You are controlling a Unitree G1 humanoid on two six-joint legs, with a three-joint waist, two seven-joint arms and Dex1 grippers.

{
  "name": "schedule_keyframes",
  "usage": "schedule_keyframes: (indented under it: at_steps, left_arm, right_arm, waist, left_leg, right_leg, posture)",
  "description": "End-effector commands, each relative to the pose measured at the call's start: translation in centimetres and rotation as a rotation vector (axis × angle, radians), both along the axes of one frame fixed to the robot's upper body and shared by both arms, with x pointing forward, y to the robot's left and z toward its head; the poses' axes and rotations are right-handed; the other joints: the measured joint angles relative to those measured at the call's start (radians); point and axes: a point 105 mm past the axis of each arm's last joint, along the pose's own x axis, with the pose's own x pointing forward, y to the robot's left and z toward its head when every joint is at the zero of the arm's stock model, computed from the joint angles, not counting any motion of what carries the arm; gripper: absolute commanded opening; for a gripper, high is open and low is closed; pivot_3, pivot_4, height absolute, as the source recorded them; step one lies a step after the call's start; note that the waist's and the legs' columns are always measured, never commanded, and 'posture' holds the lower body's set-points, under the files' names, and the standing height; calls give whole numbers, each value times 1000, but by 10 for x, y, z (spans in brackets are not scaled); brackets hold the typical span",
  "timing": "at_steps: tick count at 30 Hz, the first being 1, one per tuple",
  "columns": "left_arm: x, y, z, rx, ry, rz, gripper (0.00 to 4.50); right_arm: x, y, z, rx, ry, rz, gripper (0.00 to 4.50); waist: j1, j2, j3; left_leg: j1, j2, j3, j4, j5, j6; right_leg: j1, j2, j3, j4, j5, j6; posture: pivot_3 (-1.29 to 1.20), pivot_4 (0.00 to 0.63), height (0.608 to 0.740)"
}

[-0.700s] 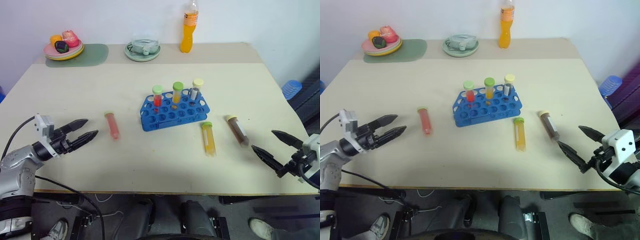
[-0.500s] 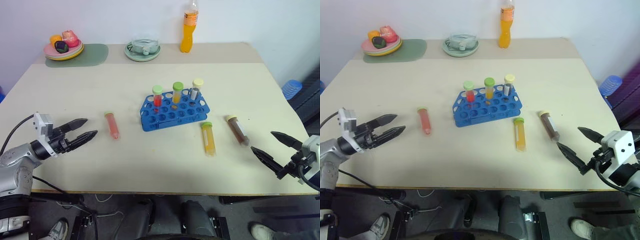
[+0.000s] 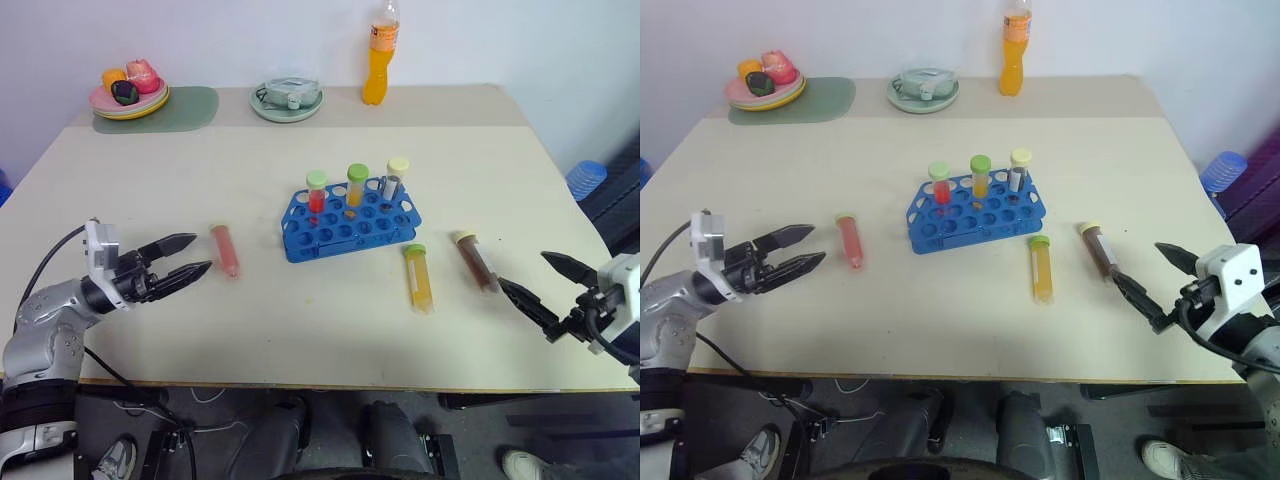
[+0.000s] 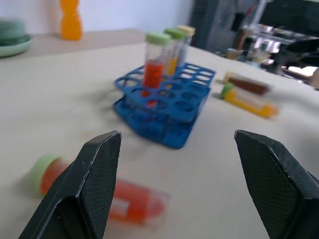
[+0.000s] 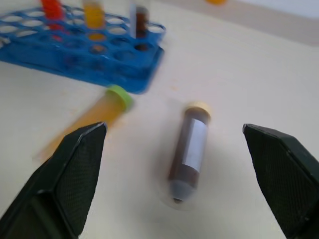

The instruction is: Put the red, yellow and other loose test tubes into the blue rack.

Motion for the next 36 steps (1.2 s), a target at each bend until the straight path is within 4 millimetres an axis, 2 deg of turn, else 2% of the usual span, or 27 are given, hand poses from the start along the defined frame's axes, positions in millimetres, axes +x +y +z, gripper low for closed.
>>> schedule_keyframes:
  at_steps: [1, 6, 9, 17, 23, 27, 34, 36]
  left_arm:
    - [1, -18, 17, 1, -87, -90, 3704]
    - [4, -37, 17, 32, -114, -150, 3704]
    - [8, -51, 16, 38, -128, -186, 3704]
    - [3, -59, 7, 49, -113, -225, 3704]
    - [0, -61, 6, 50, -107, -230, 3704]
    - [-4, -61, 3, 51, -100, -229, 3704]
    - [-8, -59, 3, 51, -93, -210, 3704]
    - [-10, -59, 3, 51, -92, -206, 3782]
  right_arm:
    - [14, -1, 9, -15, 78, -61, 4500]
    - [35, -1, 14, 49, 220, -86, 4500]
    - [51, -1, 15, 90, 390, -105, 4500]
    - [74, 19, 19, 126, 619, -110, 4500]
    - [87, 27, 11, 107, 691, -110, 4500]
    - [100, 25, -6, 68, 719, -155, 4500]
    - [119, 23, -23, 21, 740, -190, 4500]
    - [125, 20, -29, -4, 738, -204, 3967]
  waist:
    - [-1, 0, 0]
    - [-3, 0, 0]
    - [-4, 2, 2]
    - [-4, 2, 2]
    - [-3, 2, 2]
    - [-5, 2, 2]
    - [-11, 2, 2]
    - [-15, 2, 2]
  left_leg:
    - [0, 0, 0, 0, 0, 0]
    - [-1, 1, 1, -2, 1, 2]
    - [-2, 1, 3, -2, 1, 3]
    - [-6, 1, 3, -2, 1, 4]
    - [-12, 1, 3, 2, 1, 4]
    - [-16, 1, 3, 5, 1, 3]
    - [-16, 1, 3, 6, 2, 2]
    - [-16, 1, 3, 6, 3, 2]
  right_leg:
    - [0, 0, 0, 0, 0, 0]
    - [0, 0, 1, 0, 0, 0]
    - [0, -1, 1, -1, 0, 0]
    - [-4, 0, 0, -2, 2, 3]
    - [-8, 0, 0, -2, 2, 3]
    - [-12, 0, 0, 1, 3, 3]
    - [-13, 1, 0, 3, 5, 2]
    - [-12, 1, 0, 3, 5, 2]
  posture:
    - [0, 150, 740]
    - [0, 150, 740]
    - [0, 150, 740]
    - [0, 150, 740]
    - [0, 150, 740]
    - [0, 150, 740]
    - [0, 150, 740]
    - [0, 150, 740]
